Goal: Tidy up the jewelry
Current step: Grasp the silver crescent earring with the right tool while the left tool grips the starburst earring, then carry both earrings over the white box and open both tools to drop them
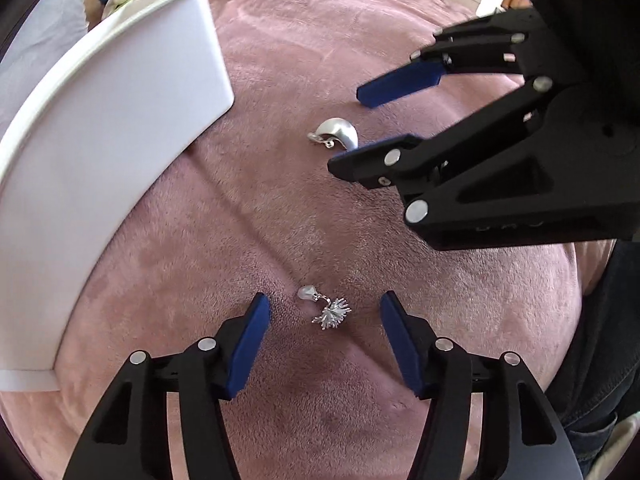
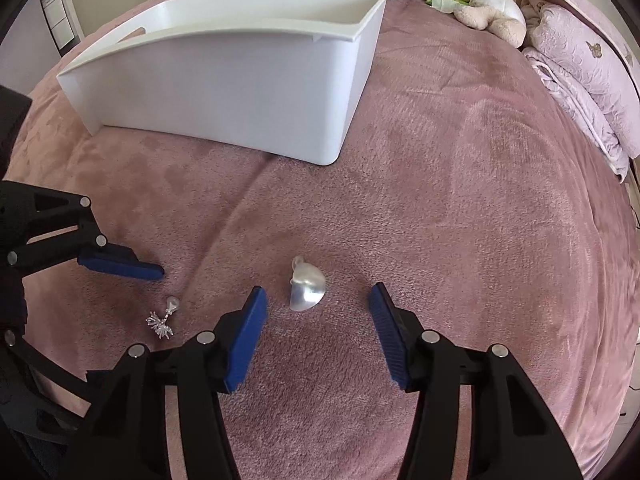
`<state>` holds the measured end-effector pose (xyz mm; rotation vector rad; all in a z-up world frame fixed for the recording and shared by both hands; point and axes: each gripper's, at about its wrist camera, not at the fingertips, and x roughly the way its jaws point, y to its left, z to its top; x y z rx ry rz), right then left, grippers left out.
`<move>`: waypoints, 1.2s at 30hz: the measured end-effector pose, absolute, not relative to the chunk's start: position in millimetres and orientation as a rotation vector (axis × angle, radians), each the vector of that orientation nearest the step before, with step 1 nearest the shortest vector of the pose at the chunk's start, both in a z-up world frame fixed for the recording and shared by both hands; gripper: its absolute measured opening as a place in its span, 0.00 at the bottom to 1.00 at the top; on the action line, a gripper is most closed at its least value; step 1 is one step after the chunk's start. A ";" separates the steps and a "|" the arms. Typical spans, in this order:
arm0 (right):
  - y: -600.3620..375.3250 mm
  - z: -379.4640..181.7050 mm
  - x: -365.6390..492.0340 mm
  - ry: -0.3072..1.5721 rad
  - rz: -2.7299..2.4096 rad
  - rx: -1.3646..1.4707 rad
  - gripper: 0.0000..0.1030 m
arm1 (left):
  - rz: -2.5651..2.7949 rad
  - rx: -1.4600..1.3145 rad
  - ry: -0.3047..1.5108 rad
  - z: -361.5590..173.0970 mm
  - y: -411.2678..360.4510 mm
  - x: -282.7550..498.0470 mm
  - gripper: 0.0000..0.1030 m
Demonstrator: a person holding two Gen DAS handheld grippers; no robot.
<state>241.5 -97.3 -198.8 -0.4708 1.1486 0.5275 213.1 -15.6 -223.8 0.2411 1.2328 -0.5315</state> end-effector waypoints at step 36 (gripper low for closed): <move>-90.8 -125.3 234.4 1.091 0.598 -0.341 0.16 | -0.455 0.117 1.066 -134.4 70.1 184.1 0.22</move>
